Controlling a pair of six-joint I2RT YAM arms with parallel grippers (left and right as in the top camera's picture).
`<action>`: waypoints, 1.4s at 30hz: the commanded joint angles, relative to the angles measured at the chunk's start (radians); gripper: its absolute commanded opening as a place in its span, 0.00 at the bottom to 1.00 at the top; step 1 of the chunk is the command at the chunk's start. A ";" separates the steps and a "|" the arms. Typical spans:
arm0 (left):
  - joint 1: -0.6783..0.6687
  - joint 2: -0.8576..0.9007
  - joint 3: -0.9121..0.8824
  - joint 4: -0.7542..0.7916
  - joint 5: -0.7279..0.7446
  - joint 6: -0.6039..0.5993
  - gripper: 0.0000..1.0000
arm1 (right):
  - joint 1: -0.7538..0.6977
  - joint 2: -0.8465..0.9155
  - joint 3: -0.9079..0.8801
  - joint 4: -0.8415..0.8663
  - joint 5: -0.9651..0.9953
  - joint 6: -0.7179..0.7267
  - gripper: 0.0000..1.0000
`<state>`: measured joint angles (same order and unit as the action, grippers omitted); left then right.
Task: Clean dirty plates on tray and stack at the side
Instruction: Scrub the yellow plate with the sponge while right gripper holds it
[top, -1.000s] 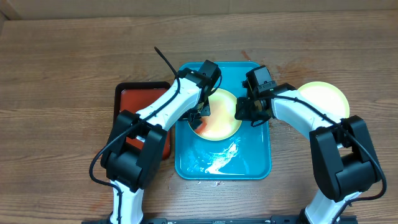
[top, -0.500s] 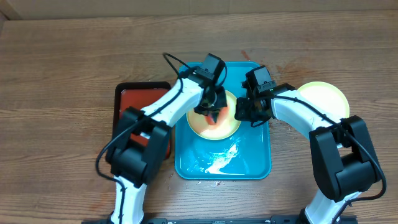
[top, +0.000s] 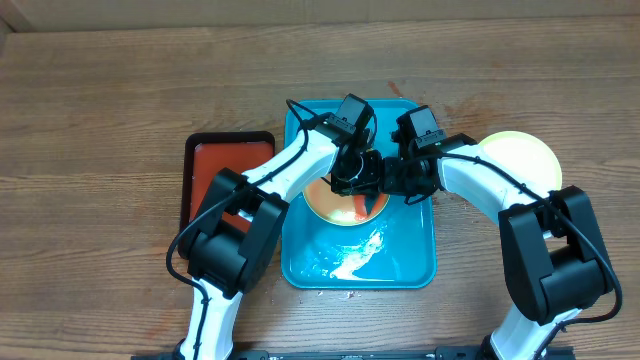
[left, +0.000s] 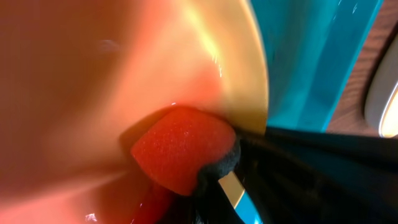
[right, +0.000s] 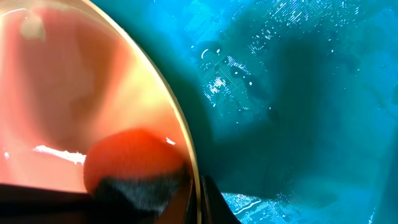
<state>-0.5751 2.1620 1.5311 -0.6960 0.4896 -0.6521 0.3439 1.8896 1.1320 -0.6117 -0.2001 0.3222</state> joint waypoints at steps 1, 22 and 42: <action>-0.020 0.019 -0.013 -0.056 0.026 0.009 0.04 | 0.010 0.018 -0.025 -0.004 0.030 -0.008 0.04; 0.076 -0.071 -0.004 -0.375 -0.790 -0.006 0.04 | 0.010 0.018 -0.025 -0.005 0.029 -0.008 0.04; 0.017 -0.041 0.027 -0.009 -0.331 0.055 0.04 | 0.010 0.018 -0.025 -0.011 0.030 -0.013 0.04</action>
<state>-0.5453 2.0953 1.5421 -0.7326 0.0502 -0.6182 0.3534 1.8896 1.1313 -0.6140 -0.2165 0.3256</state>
